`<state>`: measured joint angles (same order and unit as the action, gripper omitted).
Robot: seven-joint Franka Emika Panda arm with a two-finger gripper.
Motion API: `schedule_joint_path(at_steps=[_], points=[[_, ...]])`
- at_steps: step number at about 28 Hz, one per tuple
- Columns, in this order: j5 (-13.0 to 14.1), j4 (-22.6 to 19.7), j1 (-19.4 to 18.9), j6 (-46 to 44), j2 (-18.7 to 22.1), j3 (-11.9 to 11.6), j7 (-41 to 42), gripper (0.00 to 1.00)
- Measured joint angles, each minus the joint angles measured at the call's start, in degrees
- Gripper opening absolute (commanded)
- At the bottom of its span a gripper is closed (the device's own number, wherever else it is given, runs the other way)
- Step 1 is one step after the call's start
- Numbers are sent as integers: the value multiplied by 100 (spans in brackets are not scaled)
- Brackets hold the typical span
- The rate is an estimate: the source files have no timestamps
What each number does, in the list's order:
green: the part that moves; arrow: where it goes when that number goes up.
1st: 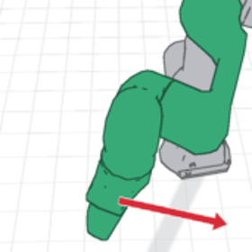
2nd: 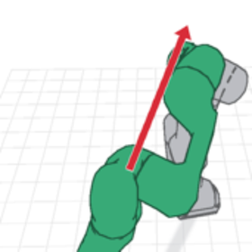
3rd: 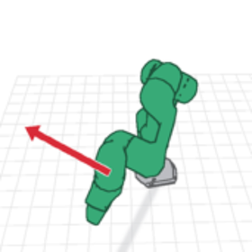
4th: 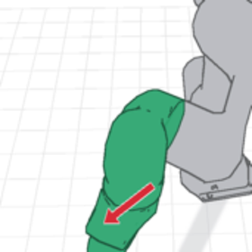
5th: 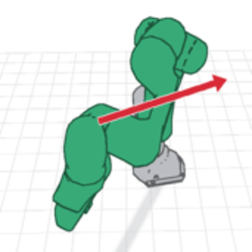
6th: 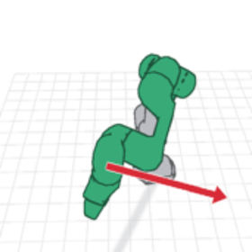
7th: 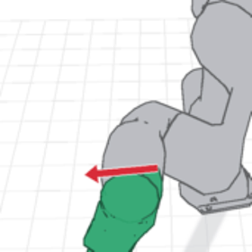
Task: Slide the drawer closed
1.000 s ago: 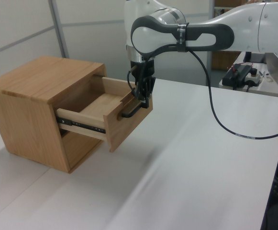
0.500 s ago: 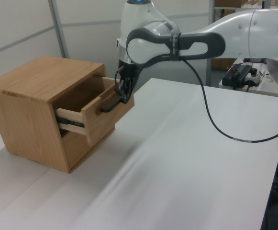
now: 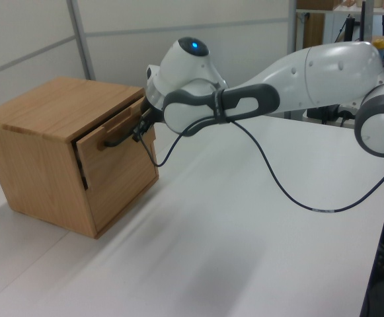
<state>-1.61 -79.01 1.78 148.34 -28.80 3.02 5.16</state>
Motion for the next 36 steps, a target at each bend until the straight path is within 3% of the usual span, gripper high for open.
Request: schedule_joint_path(at_steps=[9,21,25,36], points=[[-4,-12,-3,1051,-337,-1,82,0],[-6,-1,-58,1035,-349,0,89,0],[-7,150,-68,236,-159,0,89,0],[-3,272,-75,-2567,1004,4,87,0]])
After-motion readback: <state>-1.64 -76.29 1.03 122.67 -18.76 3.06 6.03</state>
